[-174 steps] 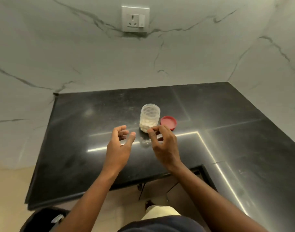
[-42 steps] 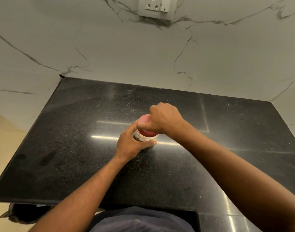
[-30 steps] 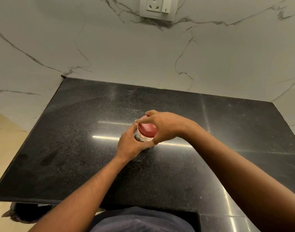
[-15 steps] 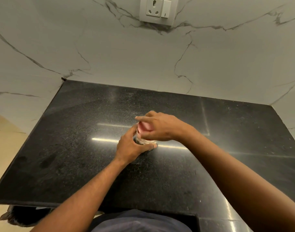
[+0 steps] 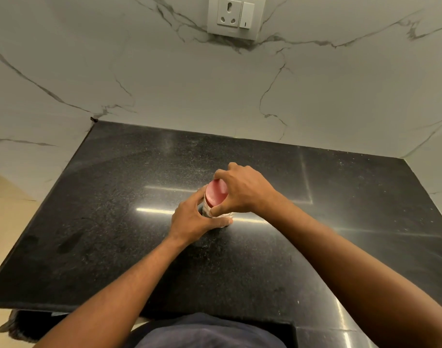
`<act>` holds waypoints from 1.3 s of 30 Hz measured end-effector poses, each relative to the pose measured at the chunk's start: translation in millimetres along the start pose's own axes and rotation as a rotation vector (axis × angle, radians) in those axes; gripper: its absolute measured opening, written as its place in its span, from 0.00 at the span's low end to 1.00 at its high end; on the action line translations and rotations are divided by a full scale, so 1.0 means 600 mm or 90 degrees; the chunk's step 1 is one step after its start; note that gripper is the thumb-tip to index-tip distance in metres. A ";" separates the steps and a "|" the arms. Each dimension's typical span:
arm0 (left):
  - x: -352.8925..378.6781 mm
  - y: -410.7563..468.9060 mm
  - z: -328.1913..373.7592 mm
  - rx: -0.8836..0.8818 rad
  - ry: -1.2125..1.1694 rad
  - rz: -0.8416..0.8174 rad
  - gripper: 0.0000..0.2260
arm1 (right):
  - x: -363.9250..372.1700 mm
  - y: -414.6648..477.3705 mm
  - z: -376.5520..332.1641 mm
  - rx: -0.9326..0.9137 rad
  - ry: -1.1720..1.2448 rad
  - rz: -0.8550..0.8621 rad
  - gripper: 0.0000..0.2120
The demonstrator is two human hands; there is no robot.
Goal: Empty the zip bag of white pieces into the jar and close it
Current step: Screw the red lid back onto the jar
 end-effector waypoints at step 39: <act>-0.163 0.203 0.012 -0.016 0.041 -0.046 0.30 | 0.063 0.181 0.035 0.093 0.637 0.334 0.42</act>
Point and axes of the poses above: each hand's wrist, its own y-axis towards the middle knuckle, its own x-axis out of the palm, z = x × y, the point moved 5 cm from there along y, towards the middle knuckle, and after that the axes turned 7 degrees about -z, right-handed, at the moved point
